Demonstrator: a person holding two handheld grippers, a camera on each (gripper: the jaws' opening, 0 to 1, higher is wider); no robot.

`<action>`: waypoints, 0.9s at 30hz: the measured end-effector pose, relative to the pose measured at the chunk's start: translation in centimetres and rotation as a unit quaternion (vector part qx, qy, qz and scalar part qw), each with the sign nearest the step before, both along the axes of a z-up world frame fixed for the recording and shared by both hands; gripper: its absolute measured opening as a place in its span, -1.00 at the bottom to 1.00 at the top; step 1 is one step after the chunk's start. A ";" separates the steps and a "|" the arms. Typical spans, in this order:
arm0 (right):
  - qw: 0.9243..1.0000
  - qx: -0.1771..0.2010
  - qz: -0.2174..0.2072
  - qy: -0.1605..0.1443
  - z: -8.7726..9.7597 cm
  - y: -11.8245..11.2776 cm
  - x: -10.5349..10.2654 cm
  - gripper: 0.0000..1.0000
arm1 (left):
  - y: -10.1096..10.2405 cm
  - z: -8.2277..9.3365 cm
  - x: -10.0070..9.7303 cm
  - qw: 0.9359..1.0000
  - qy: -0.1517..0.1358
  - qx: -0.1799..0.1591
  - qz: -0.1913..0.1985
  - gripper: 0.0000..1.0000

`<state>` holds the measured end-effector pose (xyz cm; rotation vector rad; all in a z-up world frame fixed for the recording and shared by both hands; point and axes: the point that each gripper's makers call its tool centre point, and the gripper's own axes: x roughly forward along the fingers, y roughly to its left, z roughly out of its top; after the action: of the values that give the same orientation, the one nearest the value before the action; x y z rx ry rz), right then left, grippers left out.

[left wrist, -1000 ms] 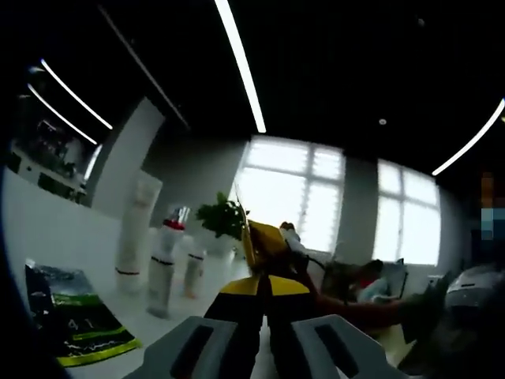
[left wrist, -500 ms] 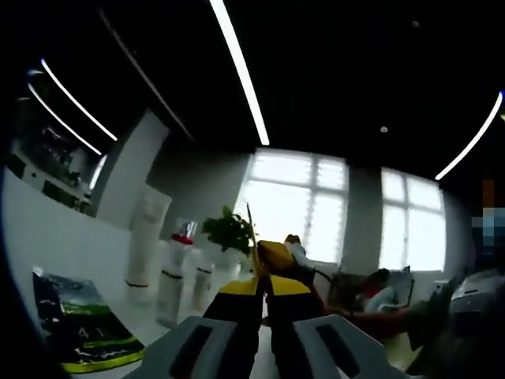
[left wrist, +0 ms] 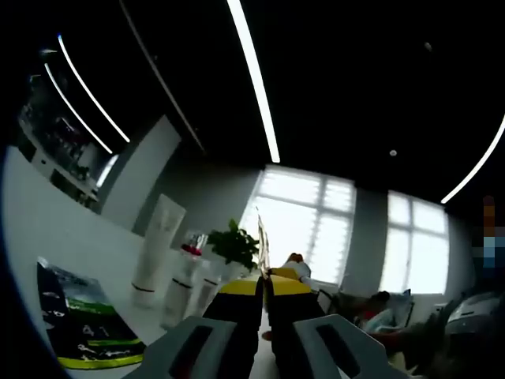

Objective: Arrange the skincare products in the storage area until every visible bottle or jar stands upright without overlapping.

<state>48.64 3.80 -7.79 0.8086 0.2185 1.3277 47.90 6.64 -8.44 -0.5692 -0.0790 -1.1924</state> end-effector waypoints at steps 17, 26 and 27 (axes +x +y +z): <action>0.999 -0.038 -0.021 -0.031 -0.6 0.6 -0.1 -0.95 | 1.3 -0.3 1.2 0.999 0.046 -0.011 0.009 -1.00; 0.998 -0.030 -0.036 -0.045 -0.3 0.3 0.4 -0.52 | 3.0 -1.2 2.9 0.991 0.113 -0.017 0.072 -1.00; 0.998 -0.028 -0.033 -0.044 -0.3 0.3 0.3 -0.54 | 3.3 -1.3 3.3 0.988 0.126 -0.019 0.081 -1.00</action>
<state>48.96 4.06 -8.04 0.7030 0.1558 1.2863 51.15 9.97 -9.71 -0.7304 0.0665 -0.9551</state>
